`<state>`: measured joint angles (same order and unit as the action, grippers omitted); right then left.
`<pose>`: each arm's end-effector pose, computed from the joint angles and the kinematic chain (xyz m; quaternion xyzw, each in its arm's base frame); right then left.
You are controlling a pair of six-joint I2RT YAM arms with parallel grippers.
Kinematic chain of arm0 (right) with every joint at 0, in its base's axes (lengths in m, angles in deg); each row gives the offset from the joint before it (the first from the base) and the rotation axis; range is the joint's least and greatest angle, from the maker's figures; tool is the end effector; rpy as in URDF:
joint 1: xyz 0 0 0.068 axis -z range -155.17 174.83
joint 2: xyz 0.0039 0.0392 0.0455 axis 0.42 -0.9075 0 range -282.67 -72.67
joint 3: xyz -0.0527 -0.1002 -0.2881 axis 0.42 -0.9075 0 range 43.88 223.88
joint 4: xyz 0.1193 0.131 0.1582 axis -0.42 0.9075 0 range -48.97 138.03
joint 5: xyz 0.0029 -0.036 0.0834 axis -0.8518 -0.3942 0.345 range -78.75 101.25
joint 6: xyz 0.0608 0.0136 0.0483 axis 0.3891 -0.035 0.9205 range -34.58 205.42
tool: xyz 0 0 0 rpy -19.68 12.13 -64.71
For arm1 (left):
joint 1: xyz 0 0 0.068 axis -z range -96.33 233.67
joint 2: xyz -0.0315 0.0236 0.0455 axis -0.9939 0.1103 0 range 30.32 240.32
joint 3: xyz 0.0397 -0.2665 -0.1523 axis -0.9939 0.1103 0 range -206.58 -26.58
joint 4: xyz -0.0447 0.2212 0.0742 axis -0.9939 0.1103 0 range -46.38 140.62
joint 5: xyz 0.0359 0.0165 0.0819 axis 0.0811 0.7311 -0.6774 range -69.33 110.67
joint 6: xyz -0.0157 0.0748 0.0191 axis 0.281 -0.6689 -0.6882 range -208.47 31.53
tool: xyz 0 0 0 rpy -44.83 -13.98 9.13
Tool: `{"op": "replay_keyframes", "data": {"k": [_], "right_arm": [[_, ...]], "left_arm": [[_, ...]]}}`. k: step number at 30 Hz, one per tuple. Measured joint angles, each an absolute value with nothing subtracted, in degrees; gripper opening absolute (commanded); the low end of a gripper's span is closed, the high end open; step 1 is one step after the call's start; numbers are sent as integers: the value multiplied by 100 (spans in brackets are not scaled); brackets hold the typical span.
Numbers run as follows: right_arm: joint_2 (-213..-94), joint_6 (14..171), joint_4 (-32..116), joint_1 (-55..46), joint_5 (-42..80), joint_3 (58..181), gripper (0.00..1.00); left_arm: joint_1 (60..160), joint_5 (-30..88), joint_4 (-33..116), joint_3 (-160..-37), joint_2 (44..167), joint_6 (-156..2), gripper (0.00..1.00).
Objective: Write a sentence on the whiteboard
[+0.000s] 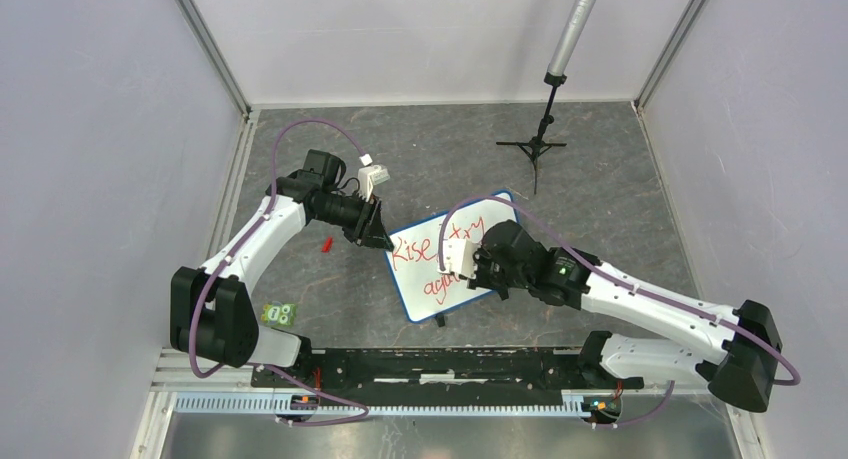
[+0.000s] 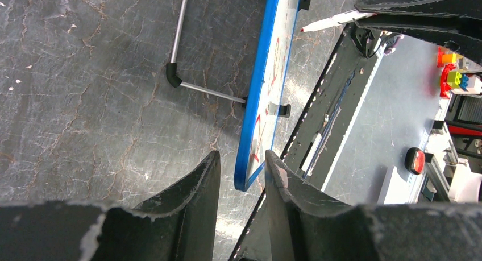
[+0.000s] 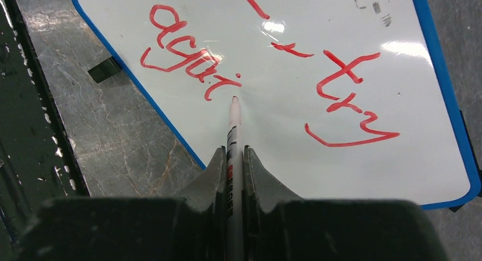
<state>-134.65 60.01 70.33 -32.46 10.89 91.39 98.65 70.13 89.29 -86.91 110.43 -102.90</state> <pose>0.1126 0.1747 0.2853 -0.6067 0.6912 0.1050 0.3783 0.2223 -0.1127 0.2857 0.3113 0.8359 -0.4097 0.1911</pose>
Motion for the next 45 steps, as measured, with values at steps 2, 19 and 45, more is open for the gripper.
{"op": "replay_keyframes", "data": {"k": [2,19,45], "right_arm": [[-13498,6001,7035,-3246,1048,9111,0],[-13727,6001,6915,-3249,869,9021,0],[-13677,6008,6921,-3251,1070,8846,0]], "left_arm": [[9865,7013,8931,-8691,11041,-10290,41],[9865,7013,8931,-8691,11043,-10290,41],[9865,7013,8931,-8691,11054,-10290,41]]}}
